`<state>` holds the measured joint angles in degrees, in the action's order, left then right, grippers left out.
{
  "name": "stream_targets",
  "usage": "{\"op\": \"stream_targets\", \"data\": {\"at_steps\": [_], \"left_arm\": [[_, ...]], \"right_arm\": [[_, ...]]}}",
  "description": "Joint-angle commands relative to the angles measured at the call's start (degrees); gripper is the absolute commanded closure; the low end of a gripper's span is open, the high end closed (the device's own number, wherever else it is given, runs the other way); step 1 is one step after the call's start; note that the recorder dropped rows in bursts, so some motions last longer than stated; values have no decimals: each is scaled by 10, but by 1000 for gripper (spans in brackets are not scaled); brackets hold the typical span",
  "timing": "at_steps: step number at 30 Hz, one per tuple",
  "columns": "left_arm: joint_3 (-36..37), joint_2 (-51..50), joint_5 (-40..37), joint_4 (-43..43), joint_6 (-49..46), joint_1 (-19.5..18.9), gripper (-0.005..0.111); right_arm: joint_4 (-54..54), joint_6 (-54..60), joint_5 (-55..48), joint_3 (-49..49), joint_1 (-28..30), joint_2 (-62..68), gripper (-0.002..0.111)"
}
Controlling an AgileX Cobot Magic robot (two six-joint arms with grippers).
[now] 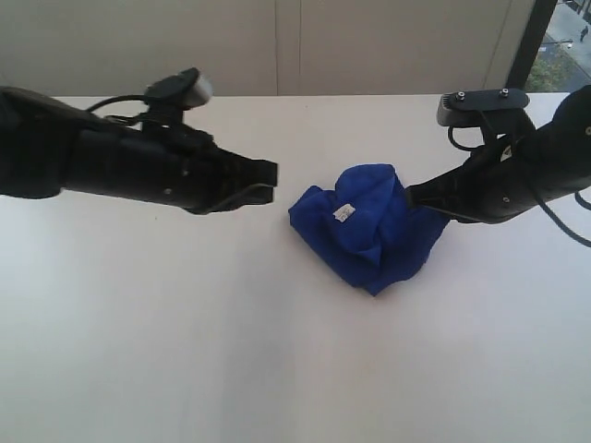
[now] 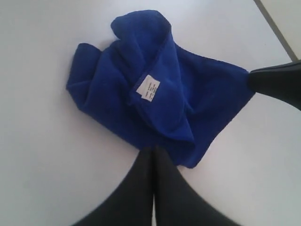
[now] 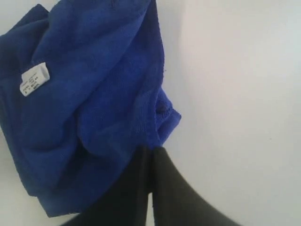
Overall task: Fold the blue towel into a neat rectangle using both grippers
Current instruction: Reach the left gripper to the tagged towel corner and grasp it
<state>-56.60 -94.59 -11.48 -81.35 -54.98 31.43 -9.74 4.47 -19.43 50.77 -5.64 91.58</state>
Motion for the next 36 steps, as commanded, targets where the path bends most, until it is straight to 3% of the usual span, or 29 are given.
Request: {"op": "stream_targets", "data": {"at_steps": [1, 8, 13, 17, 22, 32, 36], "left_arm": [[-77, -89, 2, -21, 13, 31, 107], [-158, -181, -56, -35, 83, 36, 107], [-161, -192, -17, -56, 90, 37, 106], [-161, -198, -17, -57, 90, 37, 77], [-163, -228, -20, -123, 84, 37, 58], [-194, -250, -27, -125, 81, 37, 58], [-194, -250, -32, -125, 77, 37, 74]], "right_arm": [[1, -4, -4, 0, -1, -1, 108], [1, -4, -8, 0, -1, -1, 108], [1, -6, -7, 0, -1, -1, 108], [1, -6, -7, 0, -1, -1, 108], [1, -6, -7, 0, -1, -1, 108], [1, -5, -5, 0, -1, -1, 108], [1, -5, -5, 0, -1, -1, 108]]}}
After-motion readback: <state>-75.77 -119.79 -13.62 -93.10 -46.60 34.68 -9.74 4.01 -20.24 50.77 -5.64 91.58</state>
